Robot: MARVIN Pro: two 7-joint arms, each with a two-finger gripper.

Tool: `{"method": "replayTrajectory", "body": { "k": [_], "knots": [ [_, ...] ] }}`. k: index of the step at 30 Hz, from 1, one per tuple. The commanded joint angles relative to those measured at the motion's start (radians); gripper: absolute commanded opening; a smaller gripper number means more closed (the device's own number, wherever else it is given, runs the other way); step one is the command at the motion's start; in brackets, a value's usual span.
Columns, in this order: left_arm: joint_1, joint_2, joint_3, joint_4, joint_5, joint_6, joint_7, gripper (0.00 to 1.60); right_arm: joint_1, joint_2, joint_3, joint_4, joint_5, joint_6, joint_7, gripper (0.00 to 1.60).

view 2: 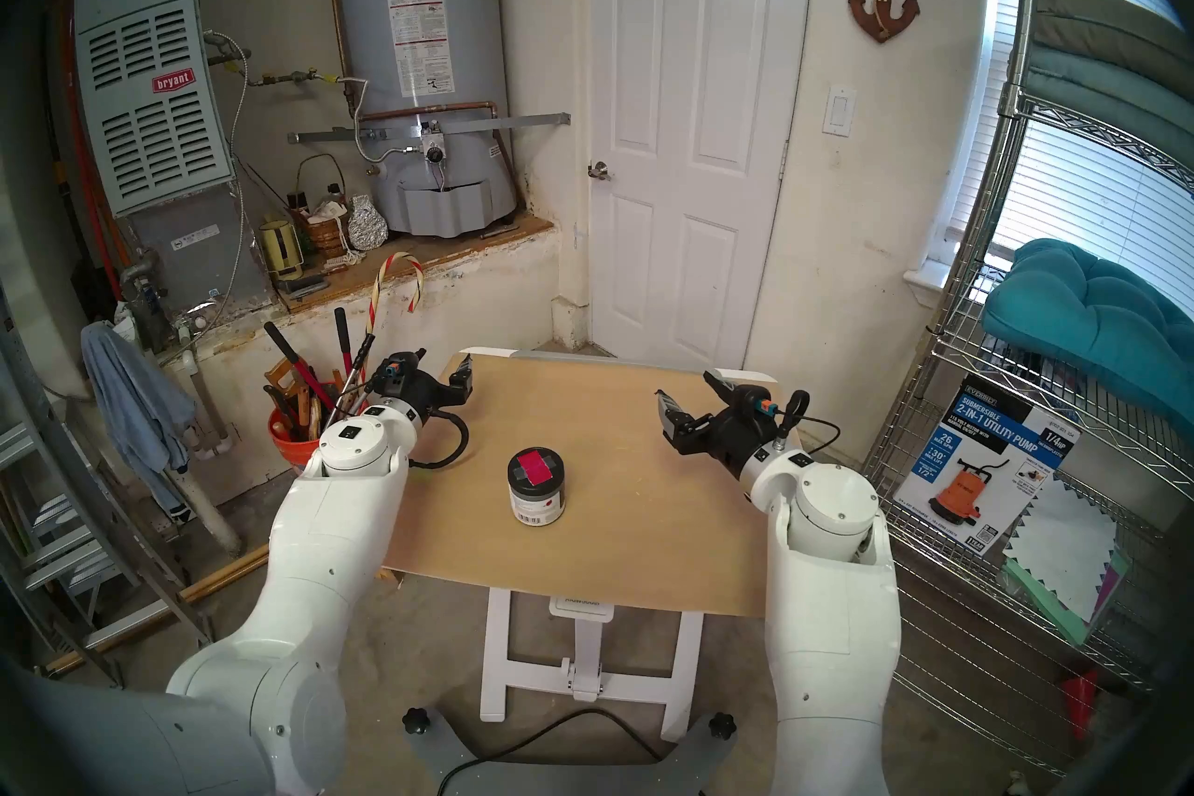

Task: Open paint jar

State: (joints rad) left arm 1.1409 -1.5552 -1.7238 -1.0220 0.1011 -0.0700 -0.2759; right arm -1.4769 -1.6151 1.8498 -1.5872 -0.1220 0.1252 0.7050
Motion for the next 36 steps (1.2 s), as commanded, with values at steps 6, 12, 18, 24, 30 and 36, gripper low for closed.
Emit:
{"method": "replayTrajectory", "body": {
  "k": [6, 12, 18, 24, 30, 36],
  "knots": [
    [0.091, 0.063, -0.027, -0.184, -0.046, -0.039, -0.121, 1.60, 0.010, 0.001, -0.001, -0.015, 0.002, -0.003, 0.000, 1.60],
    [0.144, 0.103, -0.070, -0.250, -0.068, -0.062, -0.179, 1.60, 0.011, 0.001, -0.001, -0.012, 0.002, -0.004, 0.000, 1.60],
    [0.217, 0.100, -0.089, -0.327, -0.114, -0.065, -0.271, 1.60, 0.011, 0.001, -0.001, -0.009, 0.002, -0.004, 0.000, 1.60],
    [0.316, 0.094, -0.104, -0.410, -0.151, -0.041, -0.351, 1.60, 0.012, 0.001, 0.000, -0.007, 0.002, -0.004, 0.000, 1.60],
    [0.396, 0.106, -0.130, -0.481, -0.182, -0.034, -0.421, 1.60, 0.012, 0.001, 0.000, -0.004, 0.002, -0.004, 0.000, 1.60],
    [0.478, 0.118, -0.148, -0.556, -0.205, 0.001, -0.510, 1.60, 0.013, 0.002, 0.000, -0.003, 0.002, -0.005, 0.000, 1.60]
  ]
}}
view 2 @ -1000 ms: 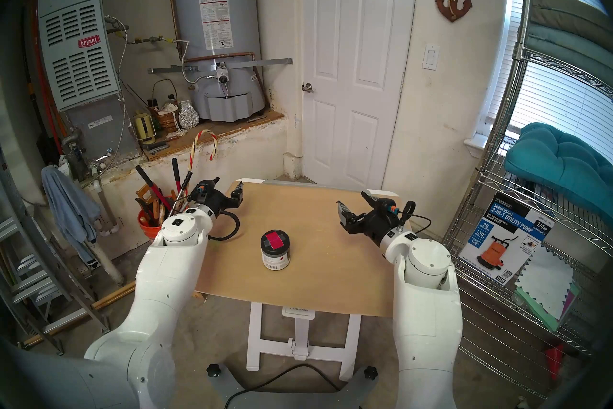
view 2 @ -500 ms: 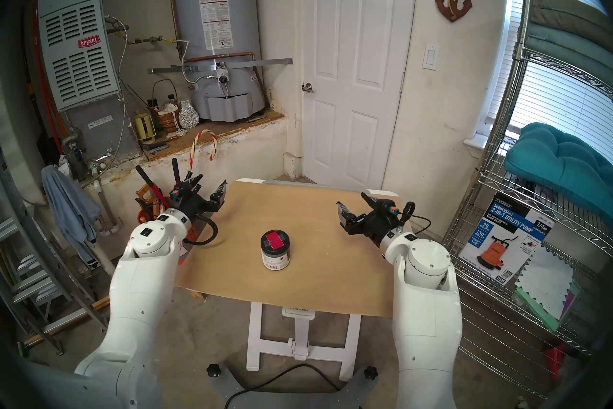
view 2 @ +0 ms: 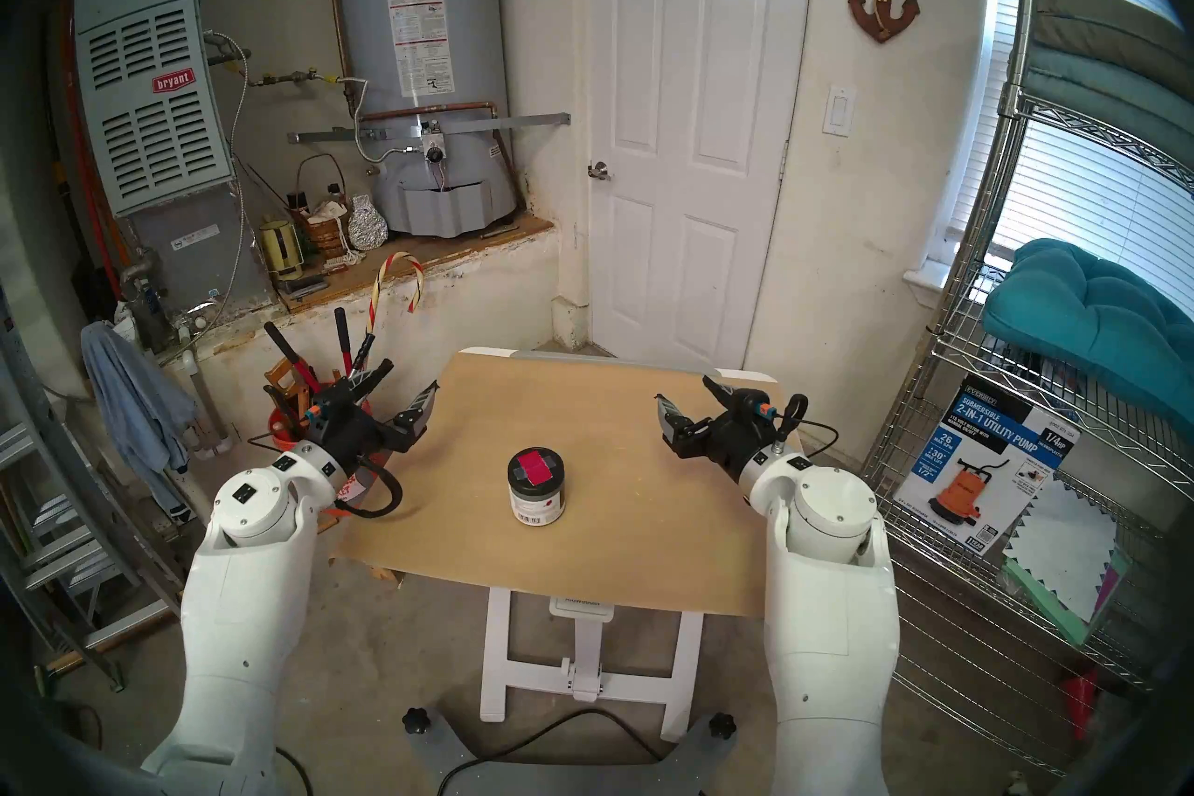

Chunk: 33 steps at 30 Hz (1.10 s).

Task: Open paint jar

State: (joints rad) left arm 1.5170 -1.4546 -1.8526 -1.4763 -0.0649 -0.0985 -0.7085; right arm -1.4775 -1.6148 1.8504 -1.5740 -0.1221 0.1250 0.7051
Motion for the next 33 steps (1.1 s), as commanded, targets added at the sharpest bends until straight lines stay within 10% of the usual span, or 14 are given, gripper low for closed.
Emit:
{"method": "replayTrajectory", "body": {
  "k": [1, 20, 33],
  "knots": [
    [0.116, 0.020, -0.020, -0.115, -0.041, 0.037, -0.089, 1.60, 0.014, 0.001, -0.001, -0.016, 0.002, -0.004, 0.000, 1.60],
    [0.318, 0.112, -0.047, -0.355, -0.089, 0.251, -0.391, 1.60, 0.014, 0.001, -0.001, -0.020, 0.003, -0.005, 0.001, 1.60],
    [0.339, 0.168, 0.006, -0.529, 0.064, 0.502, -0.358, 1.60, 0.011, 0.000, -0.001, -0.026, 0.002, -0.004, 0.001, 1.60]
  ]
}}
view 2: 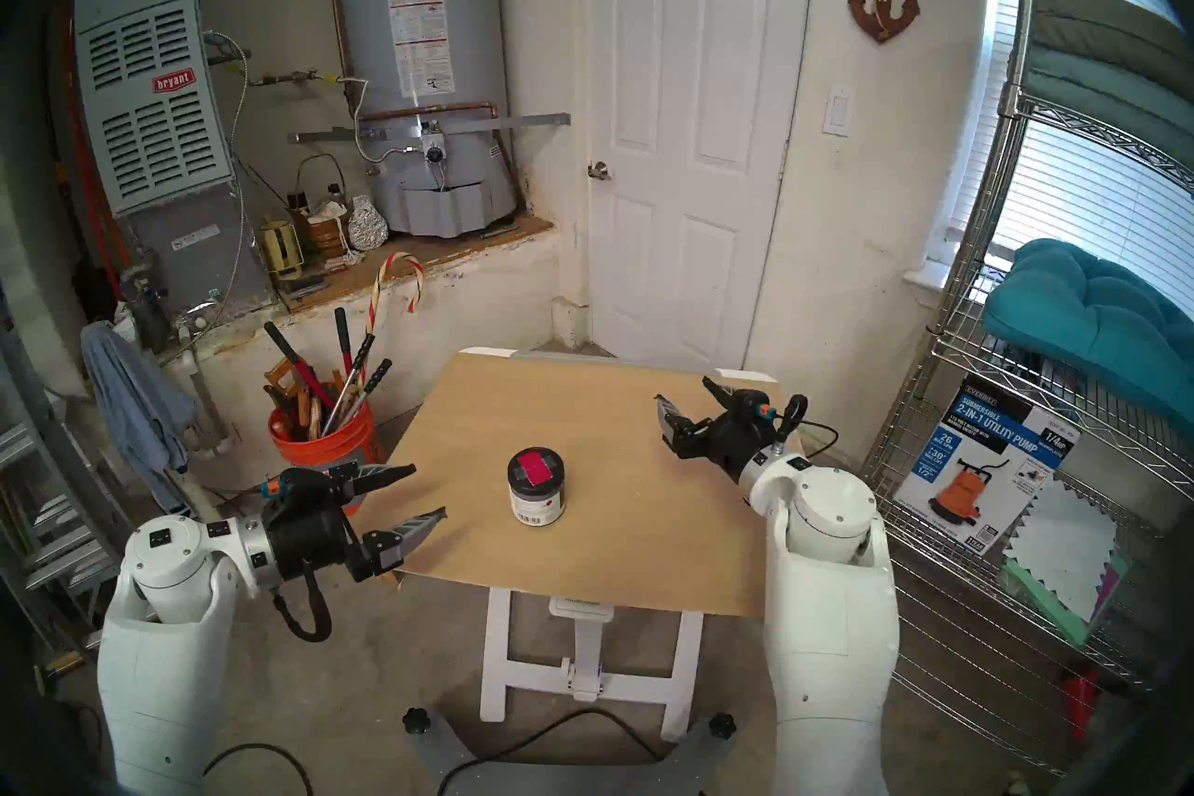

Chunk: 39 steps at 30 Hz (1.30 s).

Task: Open paint jar

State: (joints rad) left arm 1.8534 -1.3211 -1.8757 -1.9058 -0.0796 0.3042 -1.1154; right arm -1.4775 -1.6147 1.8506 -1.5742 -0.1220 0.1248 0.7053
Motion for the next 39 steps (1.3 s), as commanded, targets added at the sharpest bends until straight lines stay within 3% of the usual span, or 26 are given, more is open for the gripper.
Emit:
{"method": "replayTrajectory", "body": {
  "k": [1, 5, 13, 21, 28, 39],
  "knots": [
    [0.000, 0.035, 0.036, -0.109, 0.096, 0.120, 0.058, 1.60, 0.011, 0.000, -0.001, -0.026, 0.002, -0.004, 0.000, 1.60],
    [-0.041, 0.038, 0.083, -0.101, 0.160, 0.204, 0.089, 1.60, 0.011, 0.000, -0.001, -0.028, 0.002, -0.003, 0.000, 1.60],
    [-0.108, 0.051, 0.149, -0.050, 0.204, 0.212, 0.090, 1.60, 0.010, 0.000, -0.001, -0.029, 0.002, -0.003, 0.000, 1.60],
    [-0.140, 0.051, 0.174, -0.021, 0.201, 0.207, 0.078, 1.60, 0.010, 0.000, -0.001, -0.029, 0.002, -0.002, 0.000, 1.60],
    [-0.167, 0.045, 0.202, 0.029, 0.206, 0.144, 0.081, 1.60, 0.010, 0.000, -0.001, -0.029, 0.002, -0.002, 0.000, 1.60],
    [-0.272, 0.018, 0.273, 0.172, 0.235, 0.046, 0.134, 1.60, 0.010, 0.000, -0.001, -0.028, 0.002, -0.003, 0.000, 1.60]
  ]
}}
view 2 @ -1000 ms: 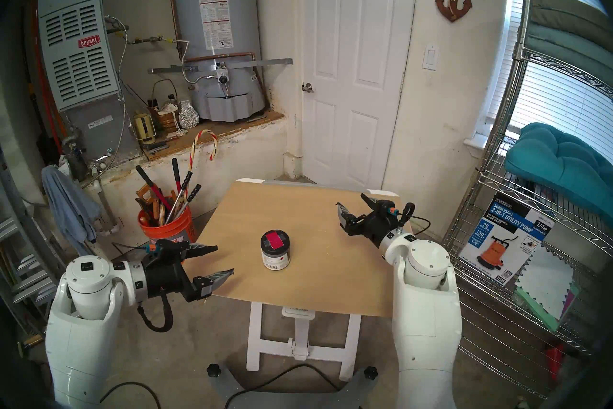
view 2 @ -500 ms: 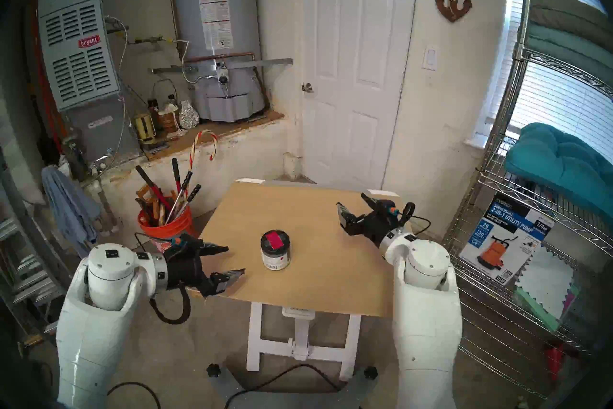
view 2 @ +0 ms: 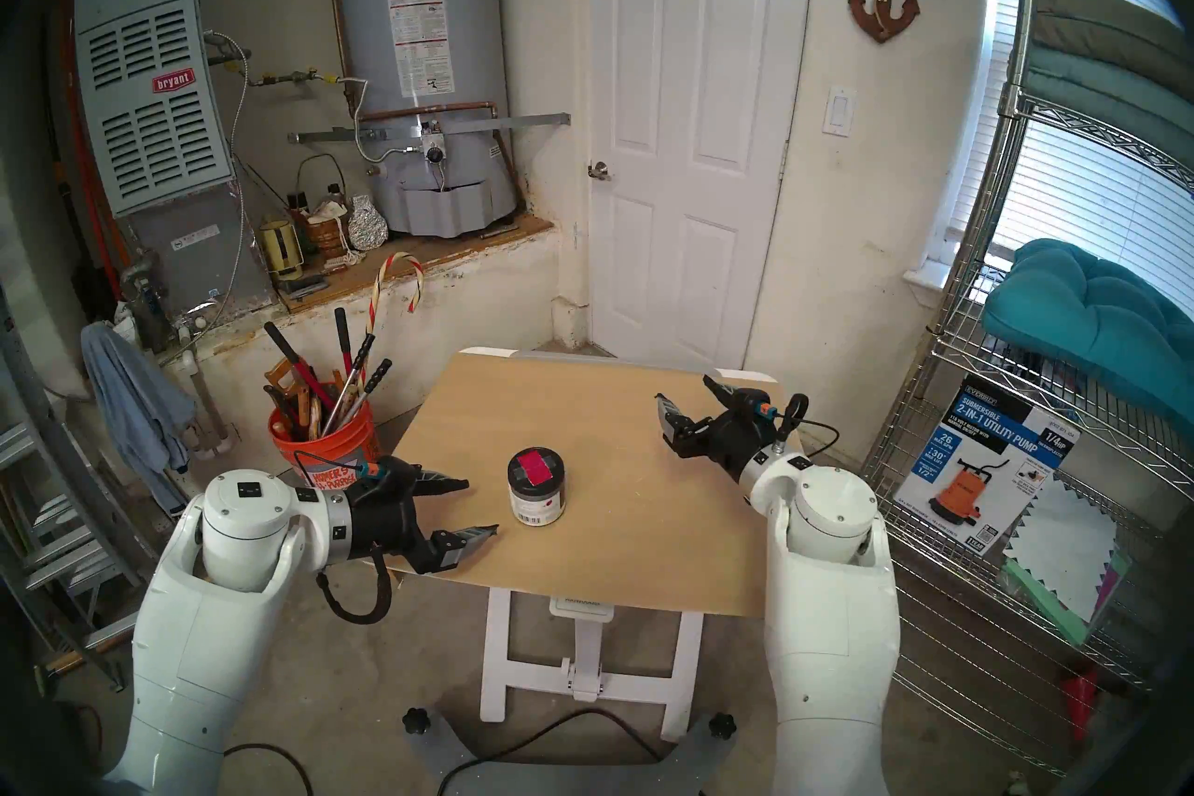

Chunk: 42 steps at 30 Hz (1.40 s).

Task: Open paint jar

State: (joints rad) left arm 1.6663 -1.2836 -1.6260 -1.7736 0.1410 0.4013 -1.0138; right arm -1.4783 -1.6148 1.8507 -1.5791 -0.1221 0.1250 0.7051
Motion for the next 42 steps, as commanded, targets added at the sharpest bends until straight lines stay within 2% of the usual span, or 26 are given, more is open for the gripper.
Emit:
{"method": "replayTrajectory", "body": {
  "k": [1, 7, 17, 24, 31, 42],
  "knots": [
    [-0.094, -0.023, 0.028, 0.047, 0.016, -0.053, 0.035, 1.60, 0.011, 0.000, -0.001, -0.023, 0.002, -0.003, 0.000, 1.60],
    [-0.142, -0.027, 0.060, 0.097, 0.012, -0.096, 0.018, 1.60, 0.011, 0.000, -0.001, -0.023, 0.002, -0.003, 0.000, 1.60],
    [-0.161, -0.027, 0.077, 0.127, -0.006, -0.118, -0.016, 1.60, 0.011, 0.000, -0.001, -0.024, 0.002, -0.003, 0.000, 1.60],
    [-0.200, -0.048, 0.095, 0.189, -0.024, -0.162, -0.037, 1.60, 0.011, 0.000, -0.001, -0.024, 0.002, -0.003, 0.000, 1.60],
    [-0.257, -0.061, 0.135, 0.266, 0.011, -0.224, -0.012, 1.60, 0.011, 0.000, -0.001, -0.023, 0.002, -0.003, 0.000, 1.60],
    [-0.309, -0.079, 0.162, 0.341, -0.008, -0.263, -0.023, 1.60, 0.011, 0.000, -0.001, -0.023, 0.002, -0.003, 0.000, 1.60]
  ]
}}
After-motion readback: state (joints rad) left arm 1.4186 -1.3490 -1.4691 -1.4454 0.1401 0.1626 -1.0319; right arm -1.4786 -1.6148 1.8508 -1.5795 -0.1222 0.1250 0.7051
